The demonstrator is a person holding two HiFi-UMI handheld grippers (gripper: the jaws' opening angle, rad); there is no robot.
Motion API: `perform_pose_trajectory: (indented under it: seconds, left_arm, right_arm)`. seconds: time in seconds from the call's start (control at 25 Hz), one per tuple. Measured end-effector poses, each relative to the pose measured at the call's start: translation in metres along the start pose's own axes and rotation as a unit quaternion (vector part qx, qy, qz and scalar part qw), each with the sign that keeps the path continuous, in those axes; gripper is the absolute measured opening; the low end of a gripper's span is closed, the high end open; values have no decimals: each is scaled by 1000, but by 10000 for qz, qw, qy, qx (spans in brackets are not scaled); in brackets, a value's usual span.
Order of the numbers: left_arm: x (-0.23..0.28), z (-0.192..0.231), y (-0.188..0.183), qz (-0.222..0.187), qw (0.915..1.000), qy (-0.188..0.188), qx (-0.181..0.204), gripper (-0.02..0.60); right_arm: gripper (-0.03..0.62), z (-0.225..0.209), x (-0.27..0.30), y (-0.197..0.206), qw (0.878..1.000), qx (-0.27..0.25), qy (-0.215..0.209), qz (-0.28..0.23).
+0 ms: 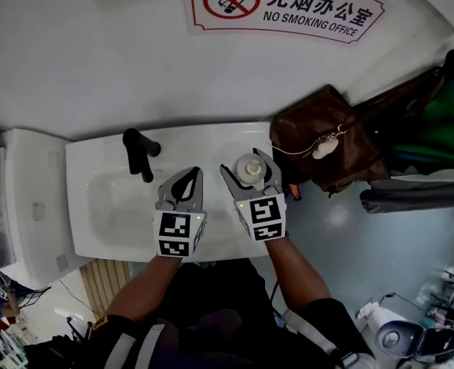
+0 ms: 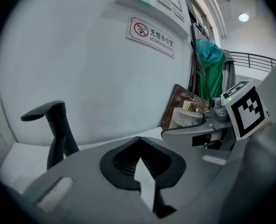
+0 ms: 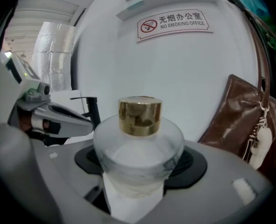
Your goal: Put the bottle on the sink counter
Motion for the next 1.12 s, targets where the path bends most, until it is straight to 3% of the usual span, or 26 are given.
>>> perform_pose_trajectory:
  seconds: [0.6, 1.12]
  left_arm:
    - [50, 2, 6, 222, 9997, -10, -104, -2]
    - [69, 4, 8, 375, 9992, 29, -133, -2]
  right_arm:
    - [344, -44, 43, 20, 9993, 79, 207, 292]
    - [344, -56, 68, 39, 9971, 95, 301, 688]
Point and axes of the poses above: the fingertips, and each gripper's own axes: x forward along the fingers, z to its left, y out of its underside, the point moved 4 cm from there along -x, backward along the fingers, and after that the axes turned 3 degrees about x, right-handed, at the moved point
